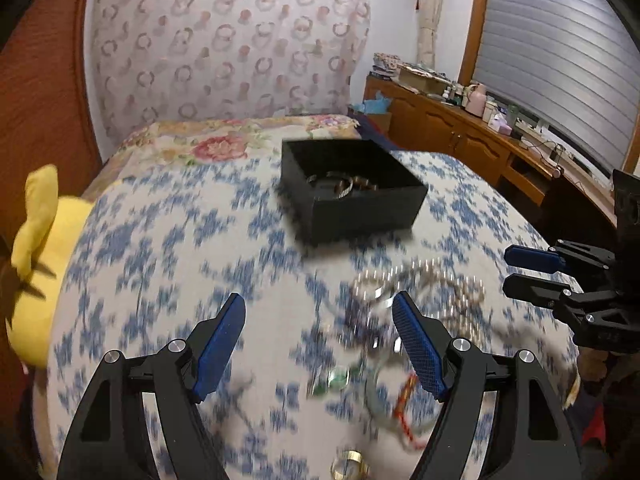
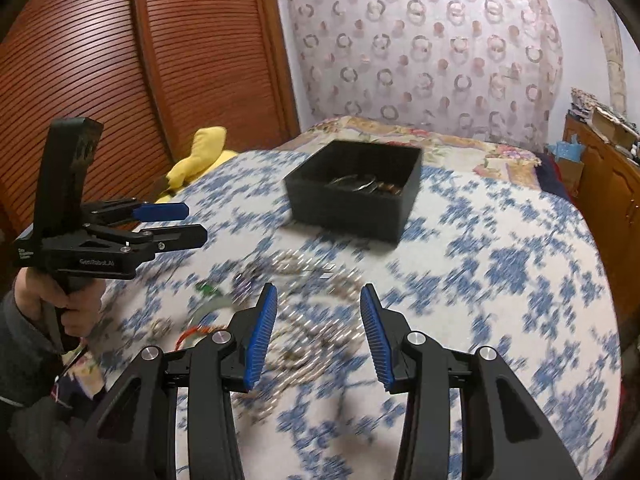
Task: Organize jewelry
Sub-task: 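Move both open tools back from the box to the jewelry pile, then grasp the red string bracelet with the right tool while the left tool grasps the gold ring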
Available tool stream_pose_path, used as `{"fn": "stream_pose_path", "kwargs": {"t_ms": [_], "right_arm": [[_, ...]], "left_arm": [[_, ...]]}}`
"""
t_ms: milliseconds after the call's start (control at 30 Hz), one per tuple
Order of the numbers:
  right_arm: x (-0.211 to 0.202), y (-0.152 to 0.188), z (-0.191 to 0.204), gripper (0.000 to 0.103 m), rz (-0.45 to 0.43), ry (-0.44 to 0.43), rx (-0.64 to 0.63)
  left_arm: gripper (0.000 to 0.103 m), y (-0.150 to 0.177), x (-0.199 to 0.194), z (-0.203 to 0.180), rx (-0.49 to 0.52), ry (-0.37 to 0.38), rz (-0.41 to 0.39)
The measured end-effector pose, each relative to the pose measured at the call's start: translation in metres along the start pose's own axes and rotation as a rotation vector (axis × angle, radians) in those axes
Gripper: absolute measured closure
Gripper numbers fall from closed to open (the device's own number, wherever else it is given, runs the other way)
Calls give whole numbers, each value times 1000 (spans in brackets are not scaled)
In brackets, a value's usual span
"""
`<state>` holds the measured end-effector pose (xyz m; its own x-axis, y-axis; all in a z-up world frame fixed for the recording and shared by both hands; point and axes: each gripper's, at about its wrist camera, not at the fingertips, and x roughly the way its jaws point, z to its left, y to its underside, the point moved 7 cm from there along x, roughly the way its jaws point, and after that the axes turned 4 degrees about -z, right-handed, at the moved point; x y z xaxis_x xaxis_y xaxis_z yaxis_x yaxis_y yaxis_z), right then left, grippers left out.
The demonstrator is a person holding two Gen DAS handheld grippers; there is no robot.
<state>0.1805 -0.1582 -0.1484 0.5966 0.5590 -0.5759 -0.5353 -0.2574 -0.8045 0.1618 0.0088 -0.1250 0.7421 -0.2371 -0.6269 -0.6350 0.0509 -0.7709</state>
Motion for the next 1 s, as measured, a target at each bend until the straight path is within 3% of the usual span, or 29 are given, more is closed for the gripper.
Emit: {"fn": "stream_pose_path", "kwargs": {"t_ms": [333, 600, 900, 1000], "right_arm": [[5, 32, 33, 57, 72, -52, -38], [15, 47, 72, 77, 136, -97, -121], [30, 52, 75, 80, 204, -52, -124], [31, 51, 87, 83, 206, -45, -188]], "left_arm": [[30, 42, -19, 13, -19, -28, 28], [30, 54, -33, 16, -33, -31, 17], [30, 55, -39, 13, -38, -20, 4], [30, 55, -40, 11, -29, -22, 3]]}}
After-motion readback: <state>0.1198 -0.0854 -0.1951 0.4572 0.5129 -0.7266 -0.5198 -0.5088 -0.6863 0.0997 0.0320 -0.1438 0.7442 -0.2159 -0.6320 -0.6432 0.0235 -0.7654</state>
